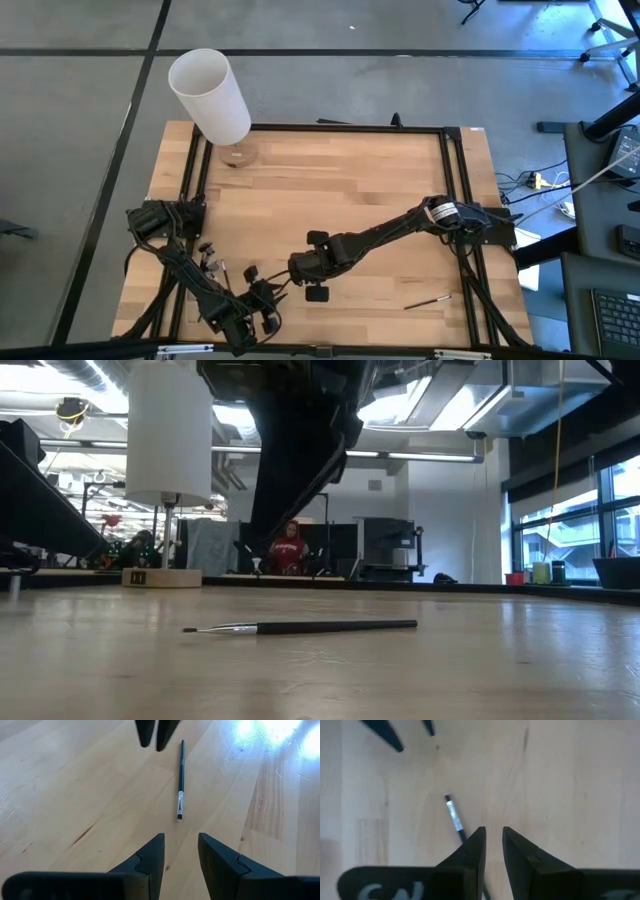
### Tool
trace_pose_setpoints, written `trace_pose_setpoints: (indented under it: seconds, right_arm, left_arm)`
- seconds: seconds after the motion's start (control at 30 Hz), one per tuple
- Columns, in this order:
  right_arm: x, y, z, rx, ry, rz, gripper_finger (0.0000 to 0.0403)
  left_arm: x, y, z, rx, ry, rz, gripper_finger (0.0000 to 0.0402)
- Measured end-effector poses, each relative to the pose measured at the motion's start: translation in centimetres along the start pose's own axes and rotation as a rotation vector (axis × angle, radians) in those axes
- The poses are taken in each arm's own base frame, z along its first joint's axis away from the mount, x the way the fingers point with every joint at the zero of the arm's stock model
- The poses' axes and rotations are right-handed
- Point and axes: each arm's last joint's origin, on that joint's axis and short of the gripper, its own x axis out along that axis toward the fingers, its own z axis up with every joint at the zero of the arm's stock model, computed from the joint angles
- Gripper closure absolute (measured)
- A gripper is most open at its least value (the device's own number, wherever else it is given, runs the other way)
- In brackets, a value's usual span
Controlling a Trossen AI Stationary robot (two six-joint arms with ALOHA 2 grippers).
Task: Pick & Place Makeup Supplies
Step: Put the top makeup brush into the transparent organizer
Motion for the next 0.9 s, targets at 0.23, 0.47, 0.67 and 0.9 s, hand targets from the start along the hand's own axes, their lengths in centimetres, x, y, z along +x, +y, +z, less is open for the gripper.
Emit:
trace_pose_setpoints:
  seconds: [0.23, 0.47, 0.67, 0.9]
  right_arm:
    - [0.06, 0.05, 0.06, -0.048, -0.013, -0.018, 0.0338]
    - [0.04, -0.02, 0.09, -0.033, -0.056, -0.159, 0.0367]
    - [0.06, -0.05, -0.10, -0.009, -0.037, -0.152, 0.0392]
    - [0.18, -0.61, 0.17, 0.027, -0.040, -0.132, 0.0368]
  left_arm:
    - [0.00, 0.00, 0.00, 0.001, 0.000, 0.000, 0.0288]
    - [0.00, -0.01, 0.01, 0.000, 0.000, 0.000, 0.0288]
    - [-0.01, -0.02, 0.00, 0.000, 0.006, -0.002, 0.0288]
    - [-0.01, -0.03, -0.04, -0.009, 0.020, -0.006, 0.0288]
